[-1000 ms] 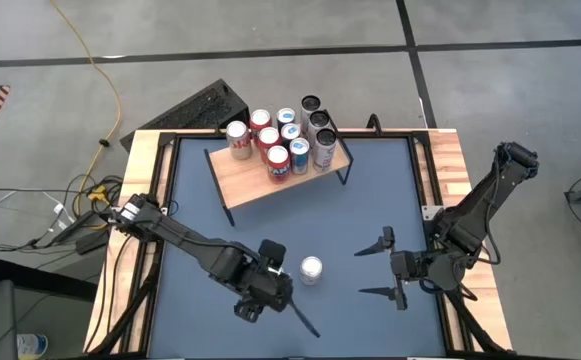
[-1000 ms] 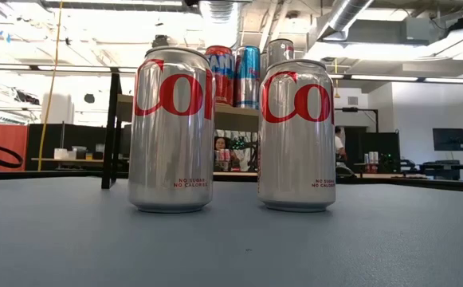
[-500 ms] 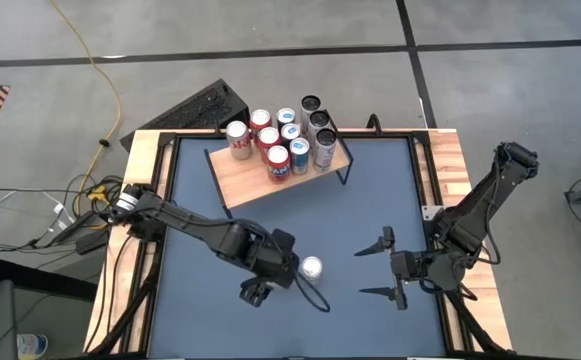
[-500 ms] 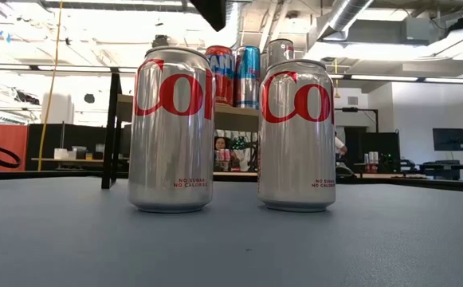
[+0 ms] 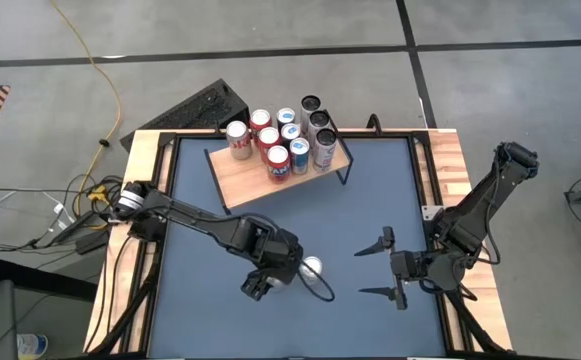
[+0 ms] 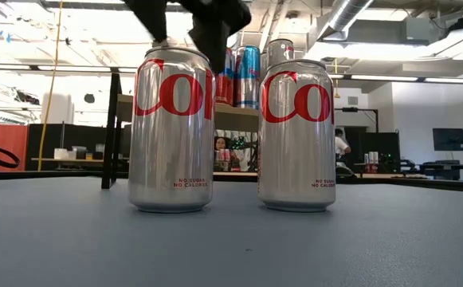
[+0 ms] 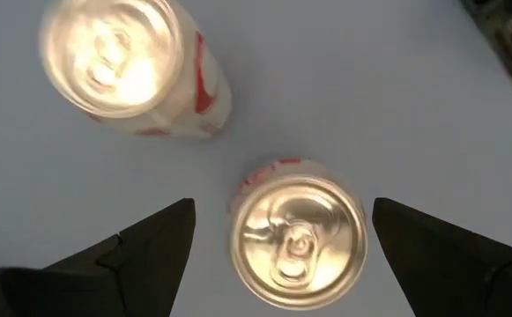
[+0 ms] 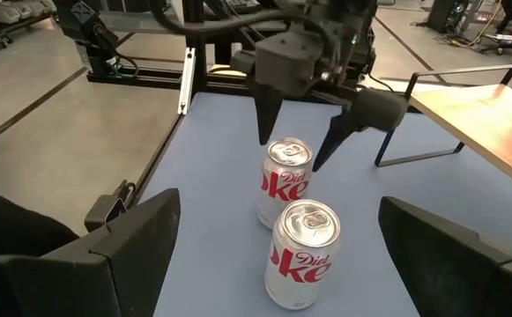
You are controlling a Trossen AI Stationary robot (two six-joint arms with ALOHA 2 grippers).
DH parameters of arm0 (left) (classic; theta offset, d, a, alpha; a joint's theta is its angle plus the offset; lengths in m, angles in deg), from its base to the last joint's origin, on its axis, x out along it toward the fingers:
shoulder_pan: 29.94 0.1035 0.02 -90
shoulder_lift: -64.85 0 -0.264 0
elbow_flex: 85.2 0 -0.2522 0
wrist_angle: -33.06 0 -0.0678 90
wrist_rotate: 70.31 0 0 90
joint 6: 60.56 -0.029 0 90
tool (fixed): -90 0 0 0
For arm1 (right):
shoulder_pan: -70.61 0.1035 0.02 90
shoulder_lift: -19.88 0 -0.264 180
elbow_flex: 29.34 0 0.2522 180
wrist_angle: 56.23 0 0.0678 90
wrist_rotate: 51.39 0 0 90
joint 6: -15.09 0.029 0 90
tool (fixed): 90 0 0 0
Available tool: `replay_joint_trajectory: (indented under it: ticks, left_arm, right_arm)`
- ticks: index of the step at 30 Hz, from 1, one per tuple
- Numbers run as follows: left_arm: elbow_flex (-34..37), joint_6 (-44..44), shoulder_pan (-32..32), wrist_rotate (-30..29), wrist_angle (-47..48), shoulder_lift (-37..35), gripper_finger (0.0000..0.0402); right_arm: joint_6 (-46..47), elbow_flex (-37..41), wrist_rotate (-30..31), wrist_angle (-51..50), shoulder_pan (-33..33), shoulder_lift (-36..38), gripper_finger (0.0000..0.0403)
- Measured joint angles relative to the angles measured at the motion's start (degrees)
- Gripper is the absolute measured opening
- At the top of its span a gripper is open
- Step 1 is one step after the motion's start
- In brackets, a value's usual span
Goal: Place canned beverage on shelf
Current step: Put the left silver soda can on the shelf aligned with the other silver soda can
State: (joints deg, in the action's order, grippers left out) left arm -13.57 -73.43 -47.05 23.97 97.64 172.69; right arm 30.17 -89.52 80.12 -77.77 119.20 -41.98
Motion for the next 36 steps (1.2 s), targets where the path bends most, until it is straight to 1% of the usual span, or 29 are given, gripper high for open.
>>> replay_joint_trajectory:
  ticks: [8,11,17,21,23,25,30,33,36]
  left_arm:
    - [1.5,-0.3,-0.1,0.6,-0.6,0.0,0.0334]
    - [1.5,-1.5,-0.1,1.9,-0.6,0.0,0.0334]
    - [5.3,-2.5,-0.2,2.8,-3.0,0.0,0.0334]
    - [7.7,-3.2,-0.3,1.8,-5.1,0.0,0.0334]
    - [7.8,-3.2,-0.3,1.7,-5.1,0.0,0.0333]
    - [7.8,-3.2,-0.4,1.5,-5.1,0.0,0.0325]
    - [7.7,-3.2,-1.1,1.0,-5.0,0.0,0.0285]
    - [7.7,-3.1,-1.8,0.8,-5.0,0.0,0.0284]
    - [7.1,-2.2,-2.9,-1.3,-4.7,0.0,0.0284]
  right_arm:
    - [0.0,0.0,0.0,-0.6,0.0,0.0,0.0380]
    - [0.0,0.0,0.0,-0.6,0.0,0.0,0.0380]
    - [1.0,0.0,0.1,-0.8,0.0,0.0,0.0380]
    - [1.1,0.0,0.1,-0.9,0.0,0.0,0.0380]
    - [1.2,0.0,0.1,-0.9,0.0,0.0,0.0380]
    - [1.4,0.0,0.1,-0.9,0.0,0.0,0.0380]
    - [1.6,0.0,0.1,-0.9,0.0,0.0,0.0380]
    - [1.6,0.0,0.1,-0.8,0.0,0.0,0.0380]
    - [1.6,0.0,0.1,-0.8,0.0,0.0,0.0380]
